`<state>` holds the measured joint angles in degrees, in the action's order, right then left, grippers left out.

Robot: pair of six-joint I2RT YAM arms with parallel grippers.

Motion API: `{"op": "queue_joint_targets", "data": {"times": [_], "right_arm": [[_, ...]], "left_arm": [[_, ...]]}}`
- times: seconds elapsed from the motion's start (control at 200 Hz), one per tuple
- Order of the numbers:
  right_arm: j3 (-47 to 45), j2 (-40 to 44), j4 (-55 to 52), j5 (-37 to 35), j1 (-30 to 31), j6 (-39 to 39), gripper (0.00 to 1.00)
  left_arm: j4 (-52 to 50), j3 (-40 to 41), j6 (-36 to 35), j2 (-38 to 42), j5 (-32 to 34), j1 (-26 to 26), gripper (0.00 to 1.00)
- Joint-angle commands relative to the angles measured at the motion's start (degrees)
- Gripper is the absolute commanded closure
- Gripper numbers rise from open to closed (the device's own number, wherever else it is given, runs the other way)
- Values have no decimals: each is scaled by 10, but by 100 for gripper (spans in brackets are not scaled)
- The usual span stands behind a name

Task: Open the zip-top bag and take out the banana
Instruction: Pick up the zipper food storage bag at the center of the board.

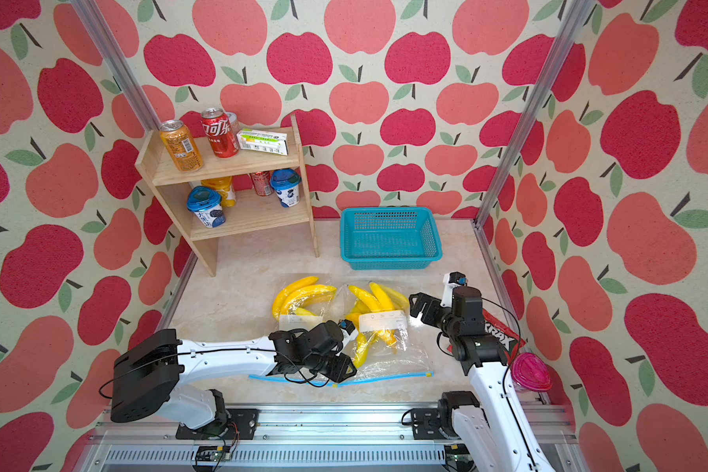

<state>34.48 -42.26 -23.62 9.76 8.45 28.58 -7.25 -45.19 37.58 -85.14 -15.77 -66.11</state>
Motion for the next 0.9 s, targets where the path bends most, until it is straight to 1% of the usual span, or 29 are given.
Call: {"op": "queue_joint_targets", "data": {"times": [0.0, 0.07, 0.15, 0.23, 0.285, 0.395, 0.435, 0.495, 0.535, 0.585, 0.685, 0.765, 0.895], "right_arm": [[-8, 7, 8, 4, -5, -10, 0], [-8, 7, 17, 14, -5, -15, 0], [-3, 7, 21, 21, -5, -28, 2], [5, 13, 24, 26, -5, -50, 3], [9, 21, 31, 31, -5, -54, 4], [33, 28, 24, 39, -5, -51, 7], [44, 26, 12, 42, -5, -45, 10], [50, 22, 4, 55, -5, -26, 18], [44, 17, 12, 75, -5, -6, 22], [32, 7, 24, 98, -5, 19, 23], [16, -5, 44, 104, -12, 53, 23], [5, -1, 68, 136, -37, 78, 23], [-9, -11, 93, 203, -83, 97, 23]], "left_arm": [[8, -27, -6, 33, 27, 2, 86], [0, -37, -8, 49, 44, 20, 93], [9, -45, -11, 72, 26, 63, 97], [7, -72, -25, 86, 13, 110, 98], [-9, -105, -41, 89, 2, 144, 98], [-32, -167, -63, 87, -23, 190, 97], [-37, -184, -70, 82, -32, 202, 97], [-48, -204, -80, 71, -43, 213, 97], [-54, -213, -88, 64, -55, 220, 97], [-57, -213, -92, 60, -66, 226, 97], [-48, -187, -97, 67, -81, 235, 96], [-35, -157, -95, 83, -87, 243, 95], [-9, -117, -86, 107, -98, 262, 95]]}}
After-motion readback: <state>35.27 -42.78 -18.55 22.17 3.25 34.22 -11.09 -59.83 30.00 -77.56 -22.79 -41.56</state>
